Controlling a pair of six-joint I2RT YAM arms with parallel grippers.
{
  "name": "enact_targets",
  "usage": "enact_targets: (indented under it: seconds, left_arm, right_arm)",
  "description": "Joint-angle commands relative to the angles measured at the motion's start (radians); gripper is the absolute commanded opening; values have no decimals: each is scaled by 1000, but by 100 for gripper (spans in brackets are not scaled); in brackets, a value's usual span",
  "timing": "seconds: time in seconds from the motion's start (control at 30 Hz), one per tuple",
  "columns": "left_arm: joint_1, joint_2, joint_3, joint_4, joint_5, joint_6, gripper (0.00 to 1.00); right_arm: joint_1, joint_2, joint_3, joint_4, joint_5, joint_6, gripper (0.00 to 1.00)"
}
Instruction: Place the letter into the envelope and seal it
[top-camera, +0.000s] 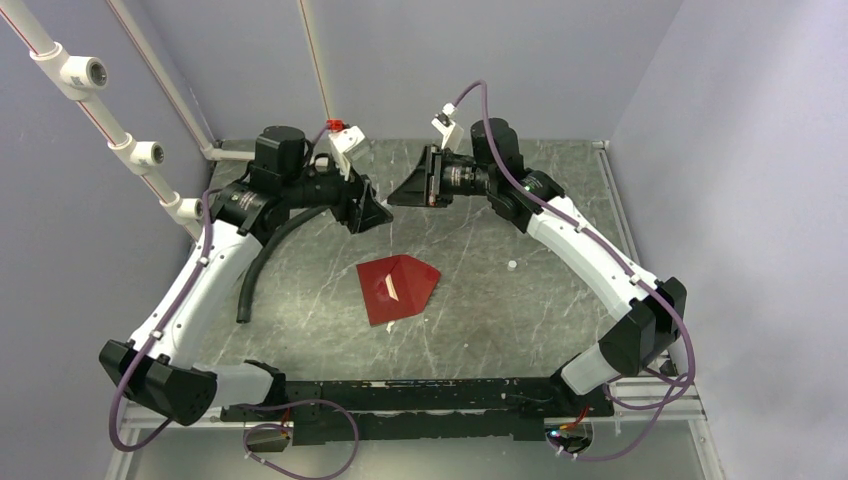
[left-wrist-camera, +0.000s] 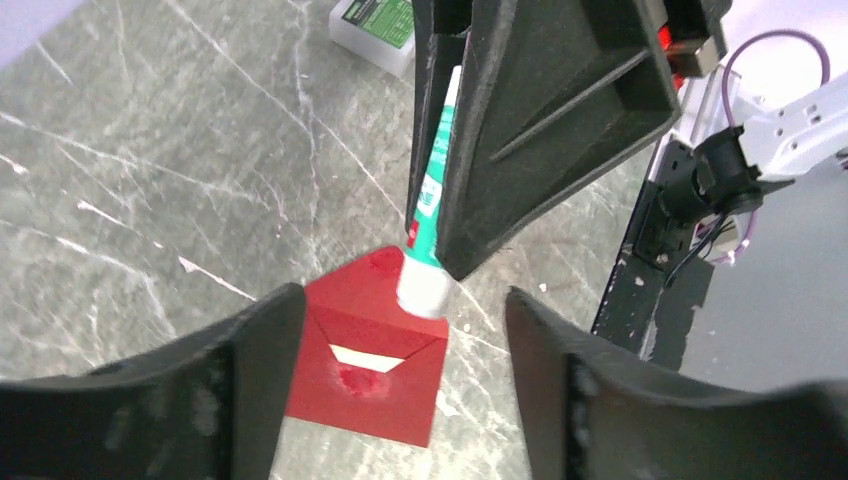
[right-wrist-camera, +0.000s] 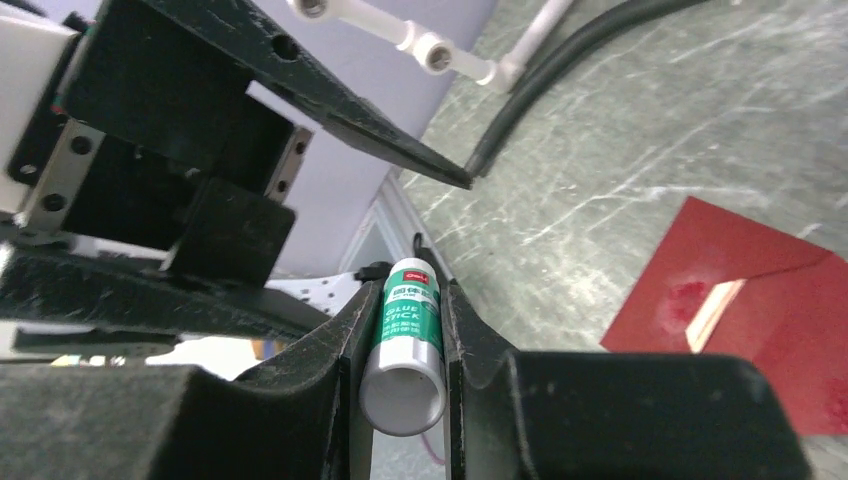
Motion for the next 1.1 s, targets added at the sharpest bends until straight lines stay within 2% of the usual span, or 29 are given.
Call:
enact_targets:
  seconds: [0.0,0.17,0.27,0.33,0.43,0.53,0.57,0.67,0.87,1.07]
  left_arm:
    - [2,-67,-35,-8,-68,-36,82]
    - [3,-177,-180,20,-126,-169,84]
    - [6,-241,-299,70,-175,-281,75]
    - [9,-276,-388,138,-216,-383,58]
    - [16,-288,-505,225,-296,-517,38]
    - [42,-251,-565,287,-352,-629,7]
    - [61,-228,-575,301,-350,-670,3]
    - [127,-135,-571,331,-281,-762,3]
    - [179,82,-505,282,-239,-753,2]
    - [205,257,-504,408,-94,-798,2]
  right_arm:
    - [3,-48,5,-55,169,-110,0]
    - [18,-20,-74,-117,453,-178,0]
    - [74,8,-153,-97,612,-193,0]
    - [126,24,-199,-64,671,-190,0]
    - [196,38,-282,24,762,-182,0]
    - [291,18,-375,157,880,-240,0]
    - [329,12,-406,212,925,-284,0]
    - [395,47,-425,255,1012,-340,0]
    - [428,134,-409,243,965,-370,0]
    - [470,264,-304,153,1031,-394,0]
